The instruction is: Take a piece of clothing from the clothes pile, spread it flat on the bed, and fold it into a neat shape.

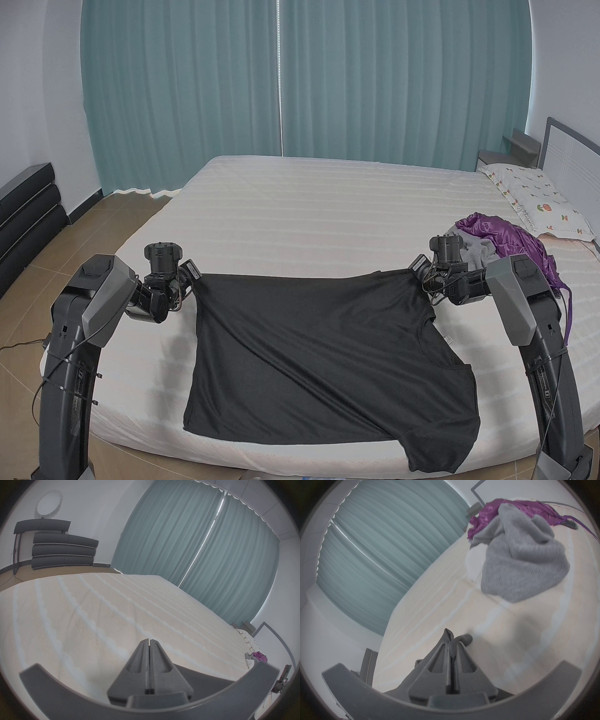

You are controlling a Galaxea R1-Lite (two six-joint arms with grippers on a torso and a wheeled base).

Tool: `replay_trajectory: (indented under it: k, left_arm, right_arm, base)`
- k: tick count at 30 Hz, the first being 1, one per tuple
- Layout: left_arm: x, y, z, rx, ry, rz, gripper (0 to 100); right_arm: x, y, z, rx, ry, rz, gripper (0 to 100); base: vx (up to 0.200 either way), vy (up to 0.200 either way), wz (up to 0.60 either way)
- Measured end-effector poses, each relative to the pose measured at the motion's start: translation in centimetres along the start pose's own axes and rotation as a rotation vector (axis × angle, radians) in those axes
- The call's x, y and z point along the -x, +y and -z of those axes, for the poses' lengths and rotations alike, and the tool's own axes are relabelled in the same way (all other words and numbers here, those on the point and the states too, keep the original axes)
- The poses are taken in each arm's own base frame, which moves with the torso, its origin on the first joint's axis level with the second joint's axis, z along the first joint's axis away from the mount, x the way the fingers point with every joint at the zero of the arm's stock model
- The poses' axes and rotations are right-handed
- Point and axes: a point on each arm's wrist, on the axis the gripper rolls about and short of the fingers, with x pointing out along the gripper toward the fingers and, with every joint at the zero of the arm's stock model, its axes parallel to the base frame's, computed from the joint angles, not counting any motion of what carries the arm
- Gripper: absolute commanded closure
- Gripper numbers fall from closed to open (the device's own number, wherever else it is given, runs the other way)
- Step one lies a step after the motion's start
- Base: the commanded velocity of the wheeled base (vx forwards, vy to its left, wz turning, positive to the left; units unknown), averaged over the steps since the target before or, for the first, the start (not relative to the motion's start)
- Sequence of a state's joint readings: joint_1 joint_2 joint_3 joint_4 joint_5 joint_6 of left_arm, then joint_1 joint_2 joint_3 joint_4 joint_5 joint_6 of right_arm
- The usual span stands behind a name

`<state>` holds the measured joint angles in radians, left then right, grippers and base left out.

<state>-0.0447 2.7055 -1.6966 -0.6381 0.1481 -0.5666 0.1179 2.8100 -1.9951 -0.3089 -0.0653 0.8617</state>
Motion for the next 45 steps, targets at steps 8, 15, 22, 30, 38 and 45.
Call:
replay_trajectory:
  k: [8, 15, 22, 30, 38, 45]
  left_arm:
    - [-0.3, -1.2, -1.4, 0.009, -0.054, 0.038, 100]
    - [-0.9, -2.7, -2.8, 0.018, -0.119, 0.087, 100]
    - [-2.0, -3.5, -1.5, 0.011, -0.113, 0.099, 100]
    - [-2.8, -3.0, 0.8, -0.002, -0.067, 0.084, 100]
    - [-3.0, -3.1, 2.3, -0.011, -0.035, 0.080, 0]
    - [-2.9, -3.1, 2.4, -0.012, -0.035, 0.069, 0]
  right_arm:
    - [0.5, 0.8, -3.0, -0.023, -0.179, -0.091, 100]
    - [0.8, 1.1, -4.2, 0.021, -0.270, -0.119, 100]
    - [-0.5, -0.5, -2.5, 0.096, -0.249, -0.078, 100]
    - [-1.5, -1.9, -0.9, 0.109, -0.221, -0.047, 0]
    - [-1.5, -2.3, -0.3, 0.107, -0.205, -0.037, 0]
    - [0.0, -3.1, -0.5, 0.103, -0.194, -0.031, 0]
  base:
    - [0.000, 0.000, 0.00]
    - [0.000, 0.000, 0.00]
    - [0.000, 0.000, 0.00]
    - [0.000, 0.000, 0.00]
    - [0.000, 0.000, 0.00]
    - [0.000, 0.000, 0.00]
